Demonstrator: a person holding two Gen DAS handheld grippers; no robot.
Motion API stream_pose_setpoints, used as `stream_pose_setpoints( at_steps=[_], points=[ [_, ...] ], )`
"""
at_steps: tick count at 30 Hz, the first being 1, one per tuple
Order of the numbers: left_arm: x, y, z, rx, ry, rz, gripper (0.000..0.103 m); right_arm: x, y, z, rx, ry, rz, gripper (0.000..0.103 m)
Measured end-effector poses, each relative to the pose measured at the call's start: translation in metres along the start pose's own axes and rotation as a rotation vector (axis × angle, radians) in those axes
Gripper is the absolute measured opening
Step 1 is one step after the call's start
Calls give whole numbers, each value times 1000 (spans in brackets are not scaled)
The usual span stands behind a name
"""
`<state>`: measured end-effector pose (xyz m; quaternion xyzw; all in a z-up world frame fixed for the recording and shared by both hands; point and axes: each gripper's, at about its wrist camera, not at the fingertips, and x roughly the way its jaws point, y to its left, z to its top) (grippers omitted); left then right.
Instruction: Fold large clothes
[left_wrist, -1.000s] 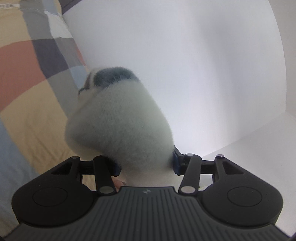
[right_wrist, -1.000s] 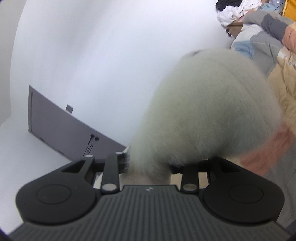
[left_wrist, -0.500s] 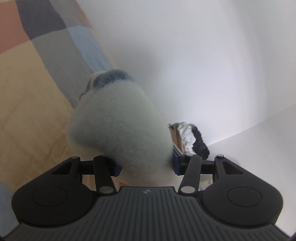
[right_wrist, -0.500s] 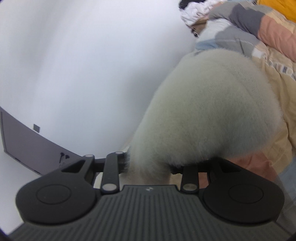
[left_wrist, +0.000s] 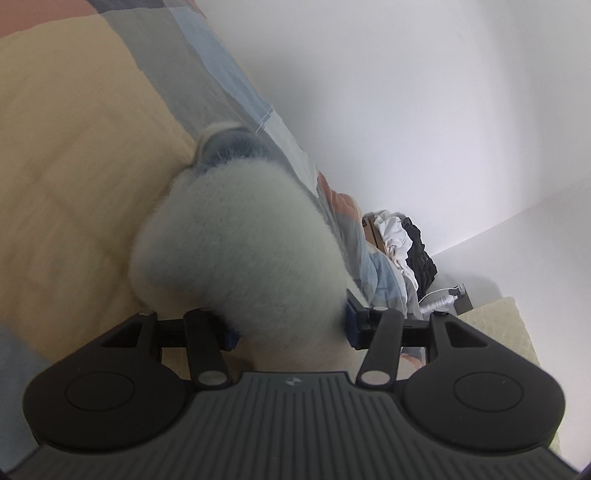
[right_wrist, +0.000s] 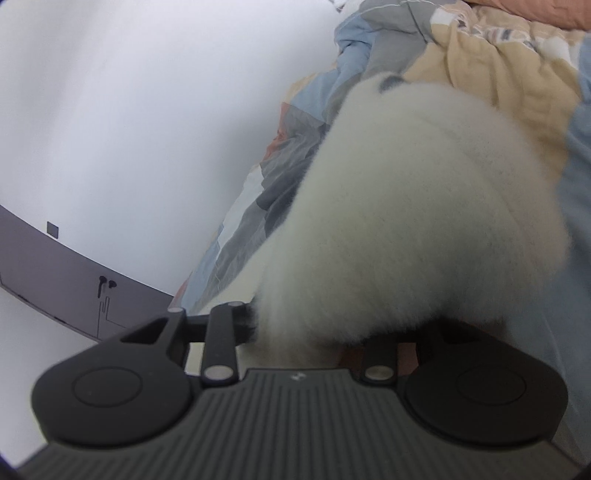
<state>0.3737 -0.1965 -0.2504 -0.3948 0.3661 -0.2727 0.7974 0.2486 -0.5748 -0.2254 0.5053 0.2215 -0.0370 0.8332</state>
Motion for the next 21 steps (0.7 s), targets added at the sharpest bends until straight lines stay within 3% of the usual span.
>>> stream_pose_setpoints(
  at_steps=[6,11,16,21],
  points=[
    [-1,23,-13,-37,22,13,64,0,-26,-21,62,-21,16,53],
    [-18,13,-22,-15,31,60,66,-13,-31,-19,155,-12,19,53],
    [-48,-19,-31,76,30,111,66,-45,-17,-25,125,1,-17,53],
    [-95,-62,-38,194,10,129,66,-90,7,-27,87,-24,26,53]
  ],
)
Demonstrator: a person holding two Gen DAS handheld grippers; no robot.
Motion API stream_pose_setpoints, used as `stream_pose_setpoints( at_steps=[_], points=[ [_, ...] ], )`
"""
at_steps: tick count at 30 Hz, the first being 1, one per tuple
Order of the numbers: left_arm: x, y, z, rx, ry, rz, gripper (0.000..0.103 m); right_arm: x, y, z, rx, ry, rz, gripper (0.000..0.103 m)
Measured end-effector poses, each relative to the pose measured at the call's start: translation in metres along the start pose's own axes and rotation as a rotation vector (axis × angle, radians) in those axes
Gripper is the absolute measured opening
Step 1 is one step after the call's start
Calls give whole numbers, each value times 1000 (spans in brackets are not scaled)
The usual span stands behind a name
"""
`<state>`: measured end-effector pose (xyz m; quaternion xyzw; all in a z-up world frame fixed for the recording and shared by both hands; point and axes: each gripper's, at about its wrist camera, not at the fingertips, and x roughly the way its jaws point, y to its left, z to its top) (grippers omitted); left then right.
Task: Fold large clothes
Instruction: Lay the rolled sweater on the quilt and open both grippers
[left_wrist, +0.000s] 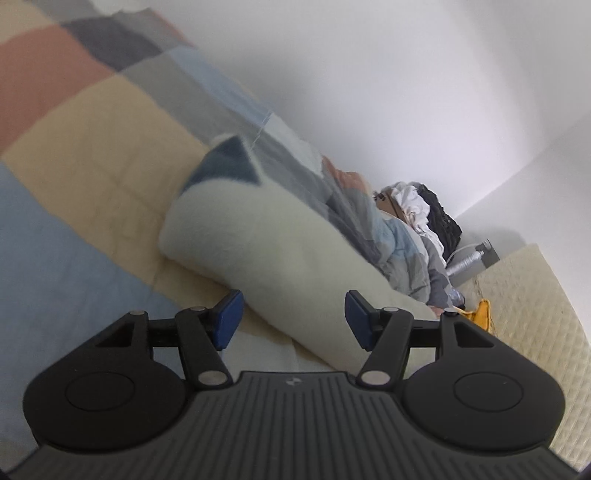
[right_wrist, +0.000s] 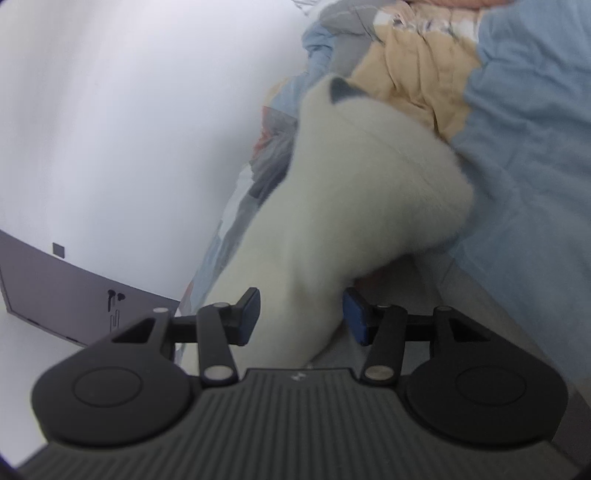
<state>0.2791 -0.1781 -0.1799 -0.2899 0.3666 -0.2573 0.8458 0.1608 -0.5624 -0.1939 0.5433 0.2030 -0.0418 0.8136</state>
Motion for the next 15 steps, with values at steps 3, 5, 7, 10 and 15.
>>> stream_pose_setpoints(
  at_steps=[3,5,7,10,15],
  points=[
    [-36,-30,5,78,-33,2,66,-28,25,2,-16,-29,64,53],
    [-64,-48,8,135,-61,-1,66,-47,44,5,-57,-45,85,53],
    [-88,-69,11,192,-94,-1,66,-65,67,4,-101,-60,105,53],
    [-127,-97,11,270,-141,0,66,-87,97,11,-177,-73,121,53],
    [-185,-134,0,380,-186,-2,66,-121,135,-6,-249,-35,146,53]
  ],
)
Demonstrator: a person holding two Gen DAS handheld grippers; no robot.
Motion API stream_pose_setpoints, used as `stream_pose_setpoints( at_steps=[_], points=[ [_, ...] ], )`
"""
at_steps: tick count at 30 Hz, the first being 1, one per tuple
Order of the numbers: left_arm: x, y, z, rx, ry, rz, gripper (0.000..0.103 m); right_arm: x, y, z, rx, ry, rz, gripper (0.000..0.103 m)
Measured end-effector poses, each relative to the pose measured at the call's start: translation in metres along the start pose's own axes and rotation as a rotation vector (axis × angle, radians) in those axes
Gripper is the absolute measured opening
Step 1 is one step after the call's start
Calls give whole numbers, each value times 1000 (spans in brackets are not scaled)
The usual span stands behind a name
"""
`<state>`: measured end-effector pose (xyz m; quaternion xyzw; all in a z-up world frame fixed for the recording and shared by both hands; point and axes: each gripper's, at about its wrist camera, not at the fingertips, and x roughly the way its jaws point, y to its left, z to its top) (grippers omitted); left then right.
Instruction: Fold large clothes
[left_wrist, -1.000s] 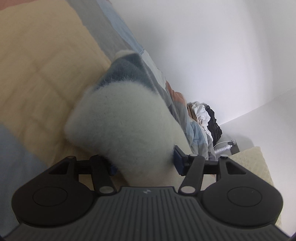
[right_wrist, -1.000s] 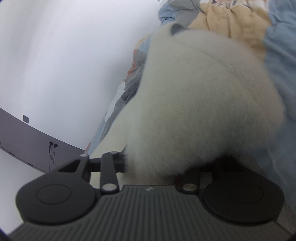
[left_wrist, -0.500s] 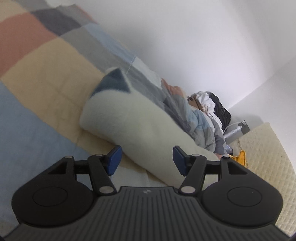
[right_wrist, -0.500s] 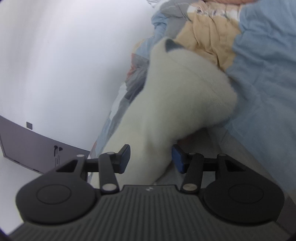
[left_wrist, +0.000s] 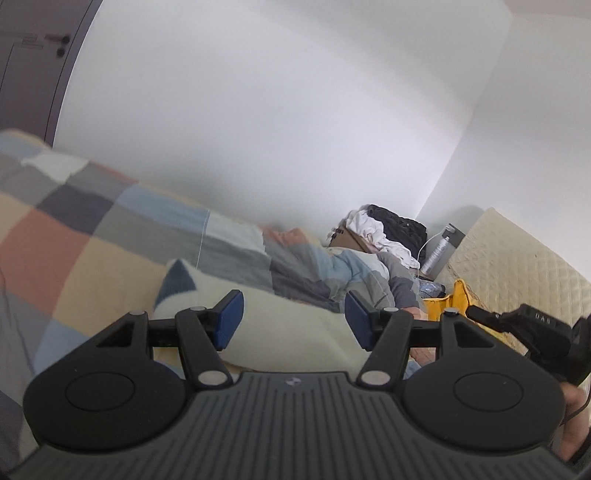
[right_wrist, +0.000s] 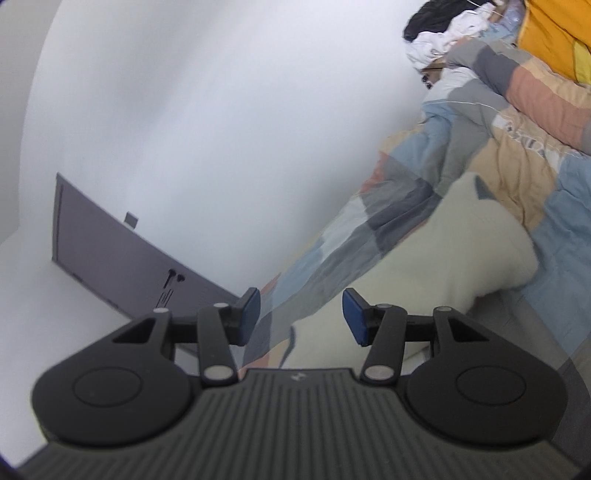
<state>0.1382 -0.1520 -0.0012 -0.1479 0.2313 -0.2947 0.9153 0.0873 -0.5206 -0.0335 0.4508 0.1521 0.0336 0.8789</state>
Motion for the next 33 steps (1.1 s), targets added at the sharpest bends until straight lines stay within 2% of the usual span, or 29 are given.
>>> stream_pose_setpoints(
  at_steps=[6,13,16,21,30,33],
  points=[
    [-70,-35,-7,102,-79,12,71,-35,41,-28,-181,27,6,53],
    [-117,-59,-29,198,-110,20,73,-71,71,-73,-363,24,-28,53],
    [-127,-63,-40,188,-104,32,74,-83,78,-88,-431,5,-29,53],
    [-138,-72,-53,234,-108,45,74,-100,92,-109,-540,-29,-47,53],
    [-152,-65,-68,239,-125,85,74,-109,95,-143,-624,-58,-95,53],
    [-155,-64,-75,259,-126,86,75,-109,93,-157,-642,-43,-102,53]
  ],
)
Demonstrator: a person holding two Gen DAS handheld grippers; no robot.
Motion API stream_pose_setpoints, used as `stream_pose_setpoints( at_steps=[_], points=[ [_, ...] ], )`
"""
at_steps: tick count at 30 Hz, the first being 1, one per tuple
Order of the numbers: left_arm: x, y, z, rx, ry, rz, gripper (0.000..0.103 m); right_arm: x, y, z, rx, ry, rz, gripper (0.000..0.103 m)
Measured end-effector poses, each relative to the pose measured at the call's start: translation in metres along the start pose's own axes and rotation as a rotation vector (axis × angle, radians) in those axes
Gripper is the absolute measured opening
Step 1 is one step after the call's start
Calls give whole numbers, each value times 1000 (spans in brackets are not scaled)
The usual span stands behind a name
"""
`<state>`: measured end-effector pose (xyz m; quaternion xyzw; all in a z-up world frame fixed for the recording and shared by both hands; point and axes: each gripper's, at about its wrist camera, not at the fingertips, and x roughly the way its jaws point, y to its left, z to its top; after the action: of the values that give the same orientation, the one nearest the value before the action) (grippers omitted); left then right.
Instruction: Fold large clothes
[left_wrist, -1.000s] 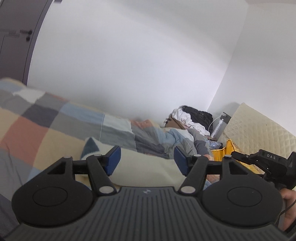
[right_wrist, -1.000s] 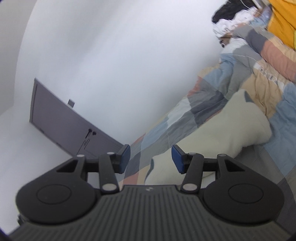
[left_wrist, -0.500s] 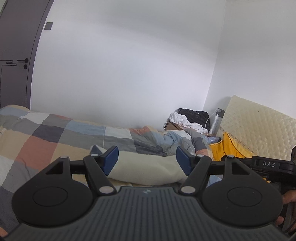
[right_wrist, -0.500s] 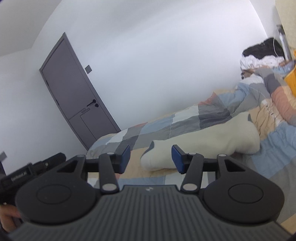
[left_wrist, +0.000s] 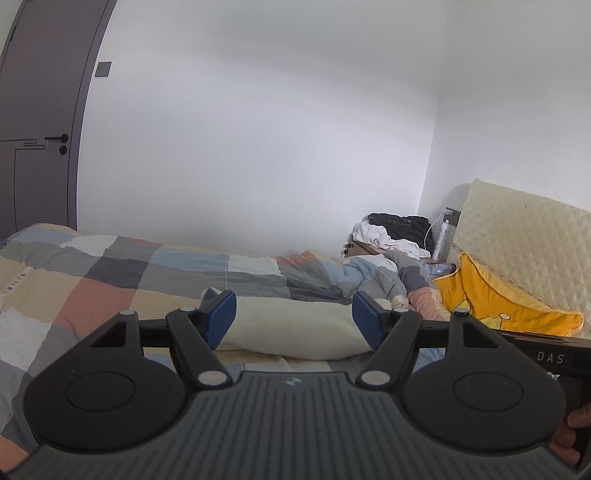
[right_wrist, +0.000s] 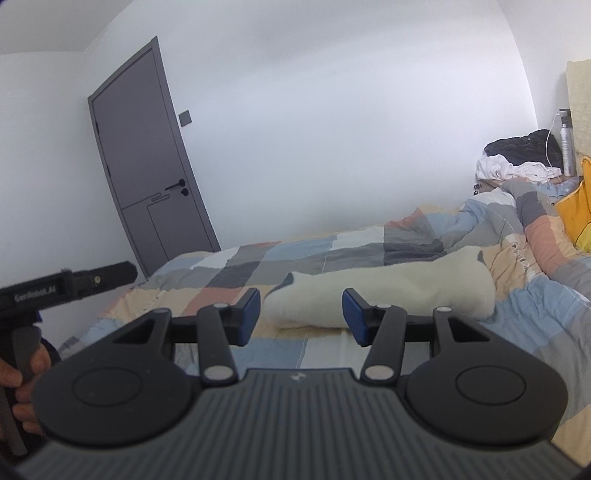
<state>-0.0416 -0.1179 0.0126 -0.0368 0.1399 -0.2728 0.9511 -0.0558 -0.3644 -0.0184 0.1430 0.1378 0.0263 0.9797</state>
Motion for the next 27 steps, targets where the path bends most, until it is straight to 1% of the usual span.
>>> stream_pose_setpoints(
  at_steps=[3,6,11,14,18,20,22,24,27],
  points=[
    [-2,0,-10,6,5,7,76,-3,7,-10,-28,4,-12,53],
    [-1,0,-19,25,21,18,76,-3,11,-19,-29,15,-26,53],
    [1,2,-32,64,23,58,78,-1,17,-33,-53,37,-65,53],
    [7,8,-41,50,47,66,79,4,20,-40,-81,56,-70,53],
    [13,15,-50,16,81,80,81,7,19,-42,-74,60,-88,53],
    [16,18,-53,13,92,86,84,8,17,-42,-70,62,-102,53],
    [17,19,-54,13,99,90,92,8,16,-41,-77,61,-124,54],
    [16,18,-54,4,95,90,97,8,14,-40,-74,63,-136,54],
    [14,17,-52,4,90,85,98,6,14,-40,-79,53,-146,54]
  ],
)
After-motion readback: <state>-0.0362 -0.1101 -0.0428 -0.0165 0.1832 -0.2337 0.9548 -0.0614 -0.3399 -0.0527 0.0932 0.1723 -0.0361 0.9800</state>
